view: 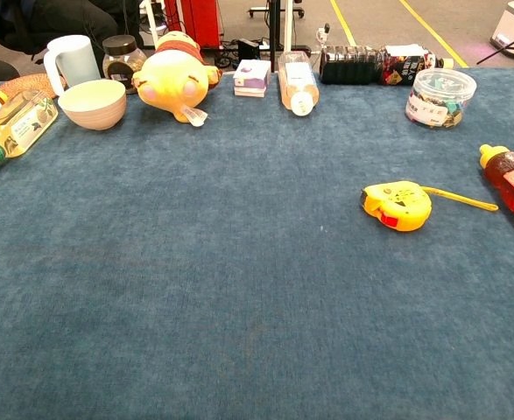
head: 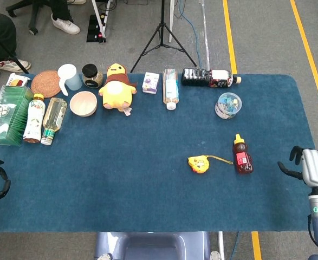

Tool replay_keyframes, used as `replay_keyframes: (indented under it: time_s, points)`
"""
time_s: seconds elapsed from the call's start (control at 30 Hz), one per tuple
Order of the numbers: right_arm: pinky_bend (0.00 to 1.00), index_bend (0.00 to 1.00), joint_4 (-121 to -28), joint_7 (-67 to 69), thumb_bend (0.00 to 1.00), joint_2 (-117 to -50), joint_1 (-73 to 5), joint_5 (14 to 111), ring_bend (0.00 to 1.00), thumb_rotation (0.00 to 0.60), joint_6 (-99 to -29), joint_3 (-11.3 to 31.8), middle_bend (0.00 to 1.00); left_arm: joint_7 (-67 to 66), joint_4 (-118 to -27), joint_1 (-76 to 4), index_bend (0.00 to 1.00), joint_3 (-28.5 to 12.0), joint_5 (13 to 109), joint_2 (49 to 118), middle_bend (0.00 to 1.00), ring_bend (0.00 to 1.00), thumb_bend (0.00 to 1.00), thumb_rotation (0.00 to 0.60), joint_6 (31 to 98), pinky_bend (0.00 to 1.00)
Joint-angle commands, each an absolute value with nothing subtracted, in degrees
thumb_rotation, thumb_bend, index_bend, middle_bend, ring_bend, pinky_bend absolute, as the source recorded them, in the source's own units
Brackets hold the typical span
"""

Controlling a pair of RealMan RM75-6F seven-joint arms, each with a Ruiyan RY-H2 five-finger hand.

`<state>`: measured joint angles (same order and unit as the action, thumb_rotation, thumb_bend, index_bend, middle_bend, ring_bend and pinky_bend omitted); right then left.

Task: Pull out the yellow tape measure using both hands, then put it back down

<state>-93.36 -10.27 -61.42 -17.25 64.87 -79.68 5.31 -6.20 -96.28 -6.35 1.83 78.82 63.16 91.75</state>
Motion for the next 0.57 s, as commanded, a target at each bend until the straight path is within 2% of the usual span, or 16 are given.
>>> replay_keyframes:
  time_s: [0.03,0.57]
  points:
    - [0.56,0.60,-93.8,-9.8,0.29,-60.7,-16.1,65.3,0.61,0.417,-80.2,5.1,0.66,-6.4,-96.8,-5.9,0.57,1.8,78.9,63.0,0.33,0.20,0.34,0.600,91.4,0.28]
    - [0.55,0.60,-93.0,-7.1,0.29,-60.1,-14.1,67.2,0.61,0.418,-80.2,6.6,0.66,-9.5,-102.2,-5.8,0.57,0.1,79.9,60.3,0.33,0.20,0.34,0.600,89.9,0.28]
